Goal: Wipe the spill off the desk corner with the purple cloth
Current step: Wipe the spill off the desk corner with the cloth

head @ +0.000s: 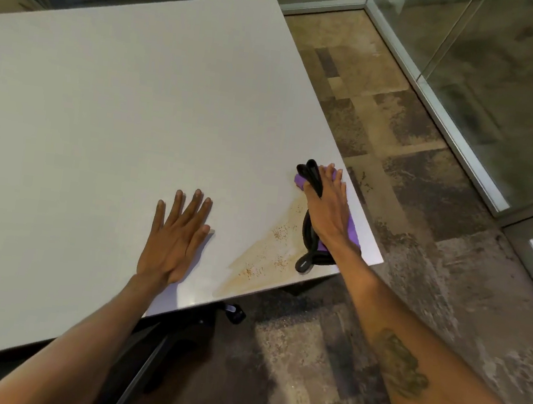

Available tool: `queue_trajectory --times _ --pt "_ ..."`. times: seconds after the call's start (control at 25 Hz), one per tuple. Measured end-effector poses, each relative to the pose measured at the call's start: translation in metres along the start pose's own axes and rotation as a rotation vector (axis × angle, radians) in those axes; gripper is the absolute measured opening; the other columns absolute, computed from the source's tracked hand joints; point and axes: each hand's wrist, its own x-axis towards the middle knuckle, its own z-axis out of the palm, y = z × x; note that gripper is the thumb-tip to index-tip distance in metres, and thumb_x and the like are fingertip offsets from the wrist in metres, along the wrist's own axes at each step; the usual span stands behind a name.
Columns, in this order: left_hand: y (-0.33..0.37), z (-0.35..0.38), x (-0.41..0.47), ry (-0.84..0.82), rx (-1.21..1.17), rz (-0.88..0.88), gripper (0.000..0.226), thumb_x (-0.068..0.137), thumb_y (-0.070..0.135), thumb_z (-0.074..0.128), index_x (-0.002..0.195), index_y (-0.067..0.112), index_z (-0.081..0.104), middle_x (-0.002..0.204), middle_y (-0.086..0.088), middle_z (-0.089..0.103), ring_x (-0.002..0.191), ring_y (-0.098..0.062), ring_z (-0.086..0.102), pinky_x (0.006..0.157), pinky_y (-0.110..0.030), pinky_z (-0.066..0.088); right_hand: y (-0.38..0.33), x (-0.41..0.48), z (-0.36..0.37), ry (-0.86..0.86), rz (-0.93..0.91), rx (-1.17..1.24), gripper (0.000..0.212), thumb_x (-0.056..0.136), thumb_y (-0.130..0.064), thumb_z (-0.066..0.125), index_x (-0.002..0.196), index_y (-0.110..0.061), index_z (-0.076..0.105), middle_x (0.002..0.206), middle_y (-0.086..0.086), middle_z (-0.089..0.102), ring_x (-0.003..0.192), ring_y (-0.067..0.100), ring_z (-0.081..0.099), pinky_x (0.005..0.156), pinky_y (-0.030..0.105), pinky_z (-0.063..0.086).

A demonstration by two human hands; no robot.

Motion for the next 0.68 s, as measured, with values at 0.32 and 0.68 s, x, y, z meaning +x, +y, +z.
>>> queue_trajectory --times 0.32,0.68 --pt "-0.001 0.002 0.003 0.021 -0.059 -0.040 0.059 0.108 0.045 0.006 0.163 0.024 0.001 0.171 0.007 -0.006 0.158 -0.018 -0.013 0.129 -0.045 -0.004 0.014 0.022 -0.015 -0.221 -0.285 -0.116 0.057 0.103 -0.035 0.047 0.155 -0.019 0.028 0.165 -0.001 0.016 0.152 0.009 0.004 0.122 0.026 0.001" --pt "-0.007 -0.003 0.000 -0.014 -0.097 0.041 0.065 0.105 0.047 0.001 0.163 0.019 0.004 0.171 0.004 -0.005 0.158 -0.020 -0.014 0.128 -0.048 -0.006 0.018 -0.056 0.001 -0.385 -0.477 -0.219 0.061 0.104 -0.036 0.044 0.157 -0.020 0.019 0.166 -0.002 0.012 0.150 0.004 0.000 0.125 0.030 0.002"
